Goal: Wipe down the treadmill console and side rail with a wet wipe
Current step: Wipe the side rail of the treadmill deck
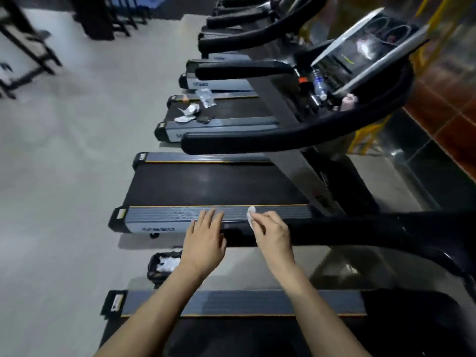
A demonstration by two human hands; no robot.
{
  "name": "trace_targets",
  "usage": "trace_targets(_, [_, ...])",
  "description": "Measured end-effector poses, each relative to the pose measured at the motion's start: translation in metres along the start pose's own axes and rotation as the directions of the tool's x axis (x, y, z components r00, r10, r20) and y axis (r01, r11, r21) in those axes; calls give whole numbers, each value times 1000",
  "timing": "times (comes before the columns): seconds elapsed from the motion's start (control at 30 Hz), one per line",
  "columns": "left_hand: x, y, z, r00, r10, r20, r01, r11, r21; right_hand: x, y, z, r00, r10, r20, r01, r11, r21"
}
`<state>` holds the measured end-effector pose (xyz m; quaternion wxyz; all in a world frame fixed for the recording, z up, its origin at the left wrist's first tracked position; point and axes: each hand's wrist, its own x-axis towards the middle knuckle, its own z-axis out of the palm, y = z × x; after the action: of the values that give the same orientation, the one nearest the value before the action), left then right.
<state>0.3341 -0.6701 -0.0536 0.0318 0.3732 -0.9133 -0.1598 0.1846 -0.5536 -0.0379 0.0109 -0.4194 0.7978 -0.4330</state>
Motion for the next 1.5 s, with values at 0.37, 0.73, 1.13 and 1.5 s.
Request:
trace_targets(0.37, [-30, -280, -45, 994, -57, 93, 49, 995, 86, -32, -142, 240, 975, 30, 221, -32, 999, 8])
trace_targets(0.73, [-40, -419, 9, 950, -163, 266, 169, 986, -1, -62, -148, 395, 895, 111, 431, -53, 988, -144])
trace_targets(1.13, [2, -546, 254, 896, -220, 386, 223, 974, 38, -118, 21, 618, 741, 239, 628, -104, 964, -244])
trace_targets(1.5, [60, -639, 529, 881, -253, 401, 255, 966, 50, -153, 228, 810, 666, 216, 714, 39, 946, -322])
